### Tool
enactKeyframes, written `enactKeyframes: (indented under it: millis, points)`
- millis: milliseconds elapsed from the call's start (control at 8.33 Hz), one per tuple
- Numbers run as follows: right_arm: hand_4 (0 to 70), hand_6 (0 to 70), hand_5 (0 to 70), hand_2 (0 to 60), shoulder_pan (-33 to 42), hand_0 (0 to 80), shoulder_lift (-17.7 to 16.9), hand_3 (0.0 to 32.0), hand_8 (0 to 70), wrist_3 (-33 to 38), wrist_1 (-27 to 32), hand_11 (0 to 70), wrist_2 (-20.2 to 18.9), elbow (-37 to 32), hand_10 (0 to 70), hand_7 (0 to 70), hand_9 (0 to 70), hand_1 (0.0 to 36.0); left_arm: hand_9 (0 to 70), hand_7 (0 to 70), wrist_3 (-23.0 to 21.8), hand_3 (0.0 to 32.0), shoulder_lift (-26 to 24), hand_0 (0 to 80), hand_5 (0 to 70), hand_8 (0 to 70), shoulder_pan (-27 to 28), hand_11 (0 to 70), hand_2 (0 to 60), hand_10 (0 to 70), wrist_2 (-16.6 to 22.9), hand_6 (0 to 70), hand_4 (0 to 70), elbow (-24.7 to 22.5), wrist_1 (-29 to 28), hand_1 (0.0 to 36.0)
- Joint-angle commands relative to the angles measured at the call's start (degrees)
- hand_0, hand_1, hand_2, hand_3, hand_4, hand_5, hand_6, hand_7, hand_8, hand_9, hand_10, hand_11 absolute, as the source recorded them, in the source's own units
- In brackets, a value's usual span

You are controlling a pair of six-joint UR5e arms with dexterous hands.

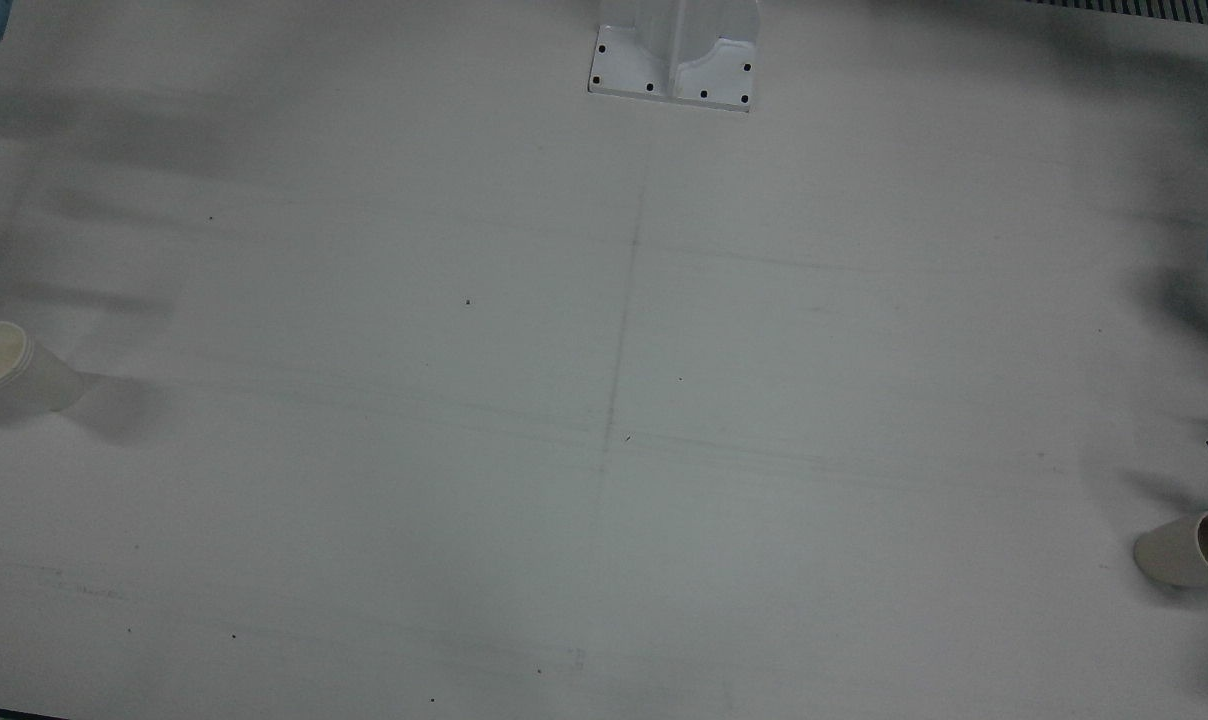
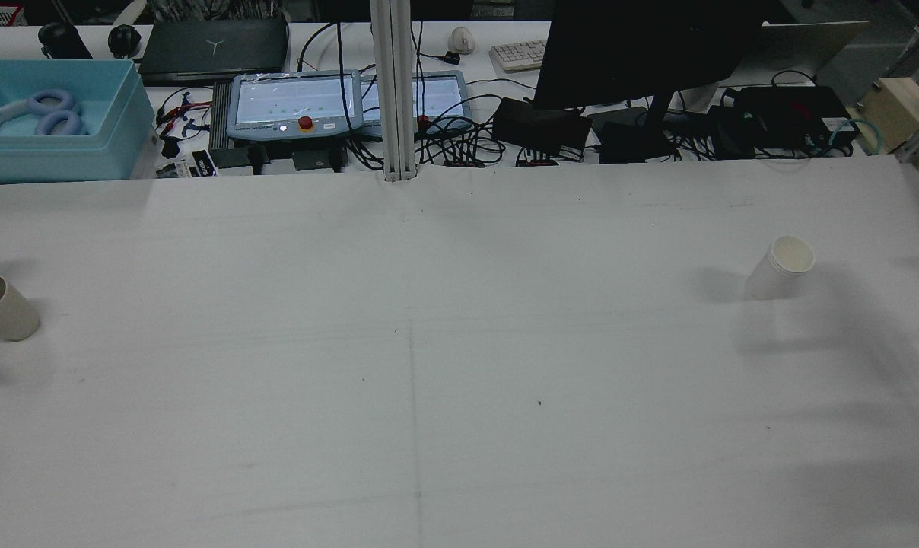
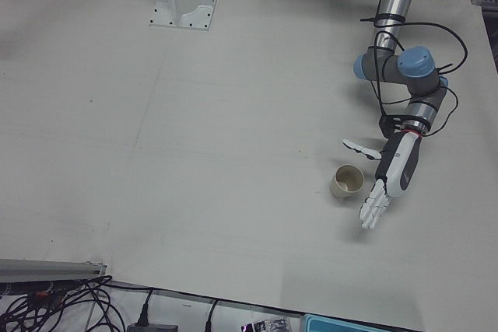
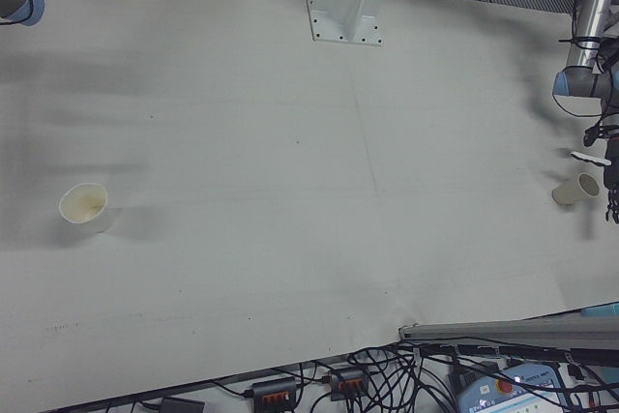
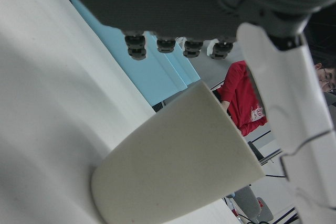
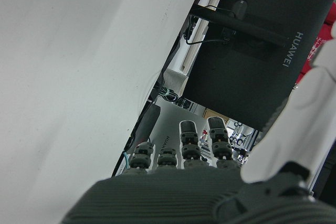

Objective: Pour water
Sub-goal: 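Close the left hand around the paper cup near it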

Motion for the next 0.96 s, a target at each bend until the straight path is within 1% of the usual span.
enactKeyframes:
  millis: [0,240,600,840]
  points:
    - [10.3,9.7,15.6,0.0,-0.1,45.1,0.0,0.0,5.2,0.3,0.1,9.1,-0.1,0.3,5.9,17.8,5.5,4.1,0.0,6.4,0.4,0.0,-1.5,53.8,0.7,5.2,0.4,8.6,0.0,4.8,-0.4,3.3,8.9,1.8,0.7,6.7]
    - [8.8,9.0,15.3,0.0,-0.2,45.3,0.0,0.0,4.9,0.3,0.1,8.6,-0.1,0.5,5.5,17.0,5.0,4.0,0.0,6.3,0.5,0.0,-1.6,53.4,0.8,5.2,0.7,8.2,0.0,4.5,-0.4,3.1,8.5,2.9,0.4,6.5]
    - [9.2,9.4,15.6,0.0,-0.2,45.0,0.0,0.0,5.1,0.3,0.0,8.7,-0.1,0.4,5.5,17.5,5.3,4.1,0.0,6.4,1.3,0.0,-1.7,53.2,1.0,5.3,1.1,7.9,0.0,4.4,-0.4,3.3,8.6,3.1,0.3,6.1]
    - [8.2,8.8,15.1,0.0,-0.2,44.9,0.0,0.0,4.8,0.3,0.0,8.7,-0.1,0.4,5.6,16.9,5.0,4.1,0.0,6.7,1.4,0.0,-1.7,53.0,1.2,5.2,1.2,8.2,0.0,4.7,-0.4,3.6,8.9,3.2,0.3,6.2]
